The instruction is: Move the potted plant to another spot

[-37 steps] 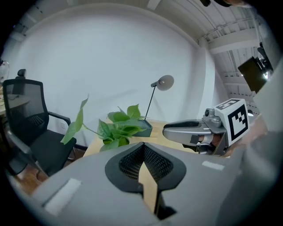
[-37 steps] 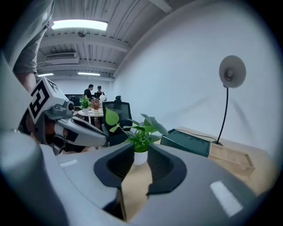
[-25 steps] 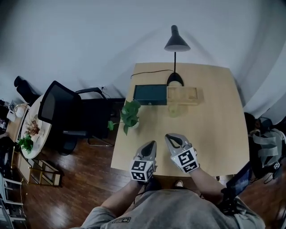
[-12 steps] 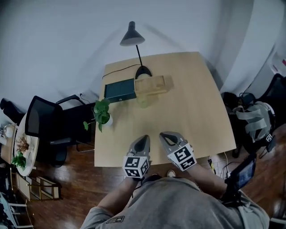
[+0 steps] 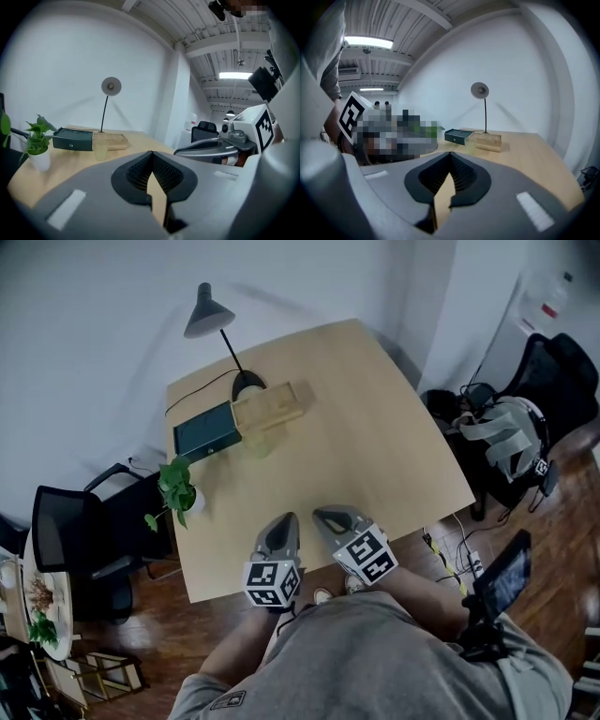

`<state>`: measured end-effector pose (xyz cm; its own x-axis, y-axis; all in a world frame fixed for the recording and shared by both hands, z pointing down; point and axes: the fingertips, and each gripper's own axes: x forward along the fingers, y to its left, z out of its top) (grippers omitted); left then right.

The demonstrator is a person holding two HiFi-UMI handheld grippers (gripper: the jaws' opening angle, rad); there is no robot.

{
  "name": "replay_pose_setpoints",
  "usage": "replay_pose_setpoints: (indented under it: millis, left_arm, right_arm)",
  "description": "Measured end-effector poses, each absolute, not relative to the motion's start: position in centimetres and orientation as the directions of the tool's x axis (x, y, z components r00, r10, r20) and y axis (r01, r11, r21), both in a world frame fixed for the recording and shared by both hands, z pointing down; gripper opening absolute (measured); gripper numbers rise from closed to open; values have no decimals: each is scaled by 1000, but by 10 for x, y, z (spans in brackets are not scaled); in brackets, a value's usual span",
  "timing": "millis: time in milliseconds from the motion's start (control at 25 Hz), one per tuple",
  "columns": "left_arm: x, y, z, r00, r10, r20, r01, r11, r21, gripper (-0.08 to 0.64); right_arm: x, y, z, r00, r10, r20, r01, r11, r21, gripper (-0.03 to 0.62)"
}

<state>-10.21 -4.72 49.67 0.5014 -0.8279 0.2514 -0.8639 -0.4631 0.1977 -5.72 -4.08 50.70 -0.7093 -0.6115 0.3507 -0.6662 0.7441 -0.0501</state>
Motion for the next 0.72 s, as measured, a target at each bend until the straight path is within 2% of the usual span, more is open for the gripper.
replay_pose_setpoints:
  millis: [720]
  left_arm:
    - [-108,-33,518,493,-825,278,-866,-434,246,-6]
  right_arm:
    - [-62,-18,537,-698,-587,409,-673,733,-98,5]
